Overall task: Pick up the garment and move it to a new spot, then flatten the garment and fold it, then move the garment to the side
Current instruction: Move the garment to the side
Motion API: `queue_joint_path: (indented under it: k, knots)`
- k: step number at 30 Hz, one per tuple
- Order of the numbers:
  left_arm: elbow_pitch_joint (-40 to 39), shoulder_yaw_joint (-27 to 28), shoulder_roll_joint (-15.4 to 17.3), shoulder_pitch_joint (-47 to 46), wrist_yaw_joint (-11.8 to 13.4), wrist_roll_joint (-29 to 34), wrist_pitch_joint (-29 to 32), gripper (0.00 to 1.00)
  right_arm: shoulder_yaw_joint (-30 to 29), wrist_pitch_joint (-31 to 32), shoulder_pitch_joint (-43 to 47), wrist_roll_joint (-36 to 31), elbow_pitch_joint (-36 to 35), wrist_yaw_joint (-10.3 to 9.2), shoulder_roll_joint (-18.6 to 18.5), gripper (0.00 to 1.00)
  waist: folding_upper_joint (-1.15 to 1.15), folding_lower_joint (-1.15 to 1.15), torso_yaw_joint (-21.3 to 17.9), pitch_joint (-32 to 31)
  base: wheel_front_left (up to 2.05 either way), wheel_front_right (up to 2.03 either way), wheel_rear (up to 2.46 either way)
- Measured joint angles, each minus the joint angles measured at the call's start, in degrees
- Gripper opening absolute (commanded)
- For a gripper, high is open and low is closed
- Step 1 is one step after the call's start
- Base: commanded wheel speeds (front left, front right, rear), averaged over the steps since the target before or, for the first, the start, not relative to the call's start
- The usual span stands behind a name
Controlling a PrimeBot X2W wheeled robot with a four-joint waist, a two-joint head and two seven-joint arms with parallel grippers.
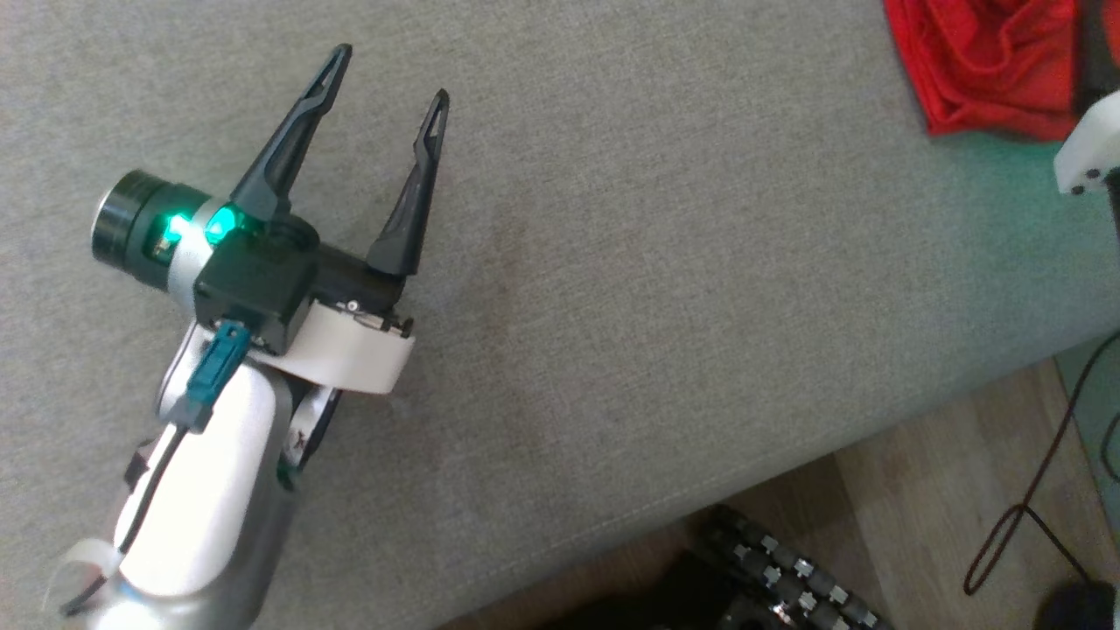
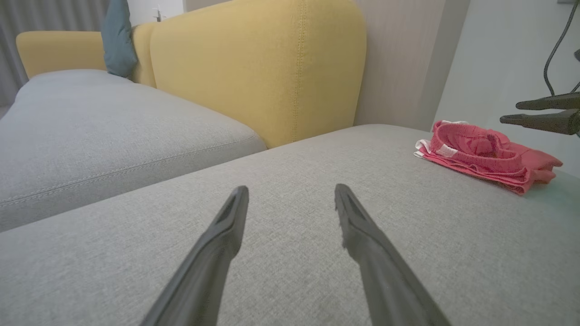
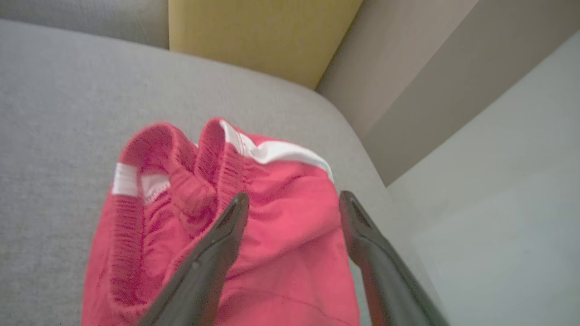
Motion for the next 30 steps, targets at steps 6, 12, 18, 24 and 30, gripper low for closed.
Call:
queue_joint_path:
  k: [6,12,18,24,30]
  knots:
    - [2.7,0.27,-0.83,0.95,1.67,-1.48,-1.44,1.0,-3.98,-10.57,5.31,-2.4,-6.27,0.0,5.28,1.0,0.0,0.0,1.12,-3.54,0.0,0.0,0.0]
    - [5.61,1.86,-1.81,6.8,4.15,-3.83,-2.72,1.0,-2.4,-15.78,19.21,-2.75,-15.37,0.0,12.11,1.0,0.0,0.0,3.68,-9.38,0.0,0.0,0.0]
    - [7.46,3.77,-2.87,9.95,6.38,-5.64,-3.3,1.0,0.1,-16.19,25.8,-1.62,-20.9,0.0,14.6,1.0,0.0,0.0,8.39,-13.48,0.0,0.0,0.0]
    - [8.38,5.84,-3.24,13.71,8.14,-7.06,-3.68,1.0,2.93,-15.13,30.8,-0.25,-24.15,0.0,15.56,1.0,0.0,0.0,13.56,-17.56,0.0,0.0,0.0]
    - [8.86,7.26,-3.18,17.28,8.94,-7.73,-3.69,1.0,3.34,-13.69,34.74,0.8,-25.76,0.0,16.21,1.0,0.0,-0.01,17.36,-21.67,0.0,0.0,0.0]
